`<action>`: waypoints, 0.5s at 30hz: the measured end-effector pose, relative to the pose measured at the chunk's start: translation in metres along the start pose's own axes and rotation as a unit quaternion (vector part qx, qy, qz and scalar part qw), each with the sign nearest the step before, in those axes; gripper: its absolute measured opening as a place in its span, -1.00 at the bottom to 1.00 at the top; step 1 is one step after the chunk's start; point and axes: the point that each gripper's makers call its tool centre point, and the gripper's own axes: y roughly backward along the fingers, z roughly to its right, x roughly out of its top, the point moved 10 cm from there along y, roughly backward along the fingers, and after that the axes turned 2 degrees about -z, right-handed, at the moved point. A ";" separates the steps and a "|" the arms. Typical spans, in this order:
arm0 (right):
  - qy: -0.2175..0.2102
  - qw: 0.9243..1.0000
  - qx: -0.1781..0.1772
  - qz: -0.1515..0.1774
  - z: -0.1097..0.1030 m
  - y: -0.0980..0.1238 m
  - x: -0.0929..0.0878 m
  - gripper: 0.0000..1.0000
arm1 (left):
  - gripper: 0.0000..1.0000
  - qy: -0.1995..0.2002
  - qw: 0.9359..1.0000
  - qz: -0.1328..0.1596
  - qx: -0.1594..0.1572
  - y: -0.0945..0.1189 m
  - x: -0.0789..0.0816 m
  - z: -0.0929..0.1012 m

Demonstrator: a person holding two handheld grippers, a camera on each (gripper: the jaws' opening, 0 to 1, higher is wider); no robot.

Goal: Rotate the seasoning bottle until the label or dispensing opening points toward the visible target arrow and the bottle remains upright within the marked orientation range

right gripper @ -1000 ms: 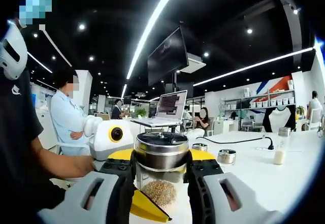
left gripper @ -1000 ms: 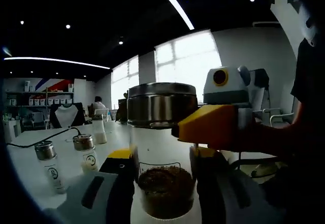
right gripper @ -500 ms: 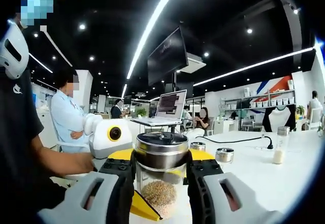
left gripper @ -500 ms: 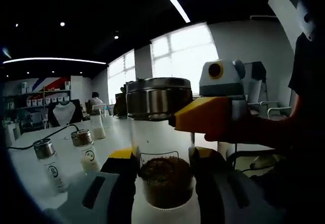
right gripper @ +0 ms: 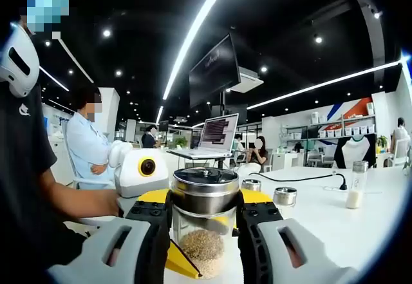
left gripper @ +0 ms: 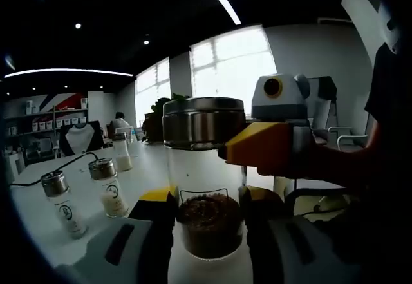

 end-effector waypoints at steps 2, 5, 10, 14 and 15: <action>0.011 1.000 -0.009 -0.007 0.002 -0.001 0.000 -0.25 | -0.12 -0.010 1.000 -0.008 0.025 -0.002 0.000 -0.001; 0.029 0.999 -0.040 -0.018 0.005 -0.004 -0.002 -0.26 | -0.12 -0.029 0.995 -0.015 0.094 -0.005 -0.002 -0.005; -0.014 0.997 -0.078 0.015 0.009 -0.010 -0.004 -0.28 | -0.12 0.001 0.986 0.000 0.164 -0.007 0.002 -0.006; -0.019 0.993 -0.112 0.011 0.007 -0.017 -0.009 -0.27 | -0.12 -0.015 0.979 -0.009 0.202 -0.009 0.000 -0.005; -0.015 0.992 -0.123 0.004 0.006 -0.019 -0.010 -0.26 | -0.12 -0.027 0.977 -0.016 0.211 -0.009 0.000 -0.005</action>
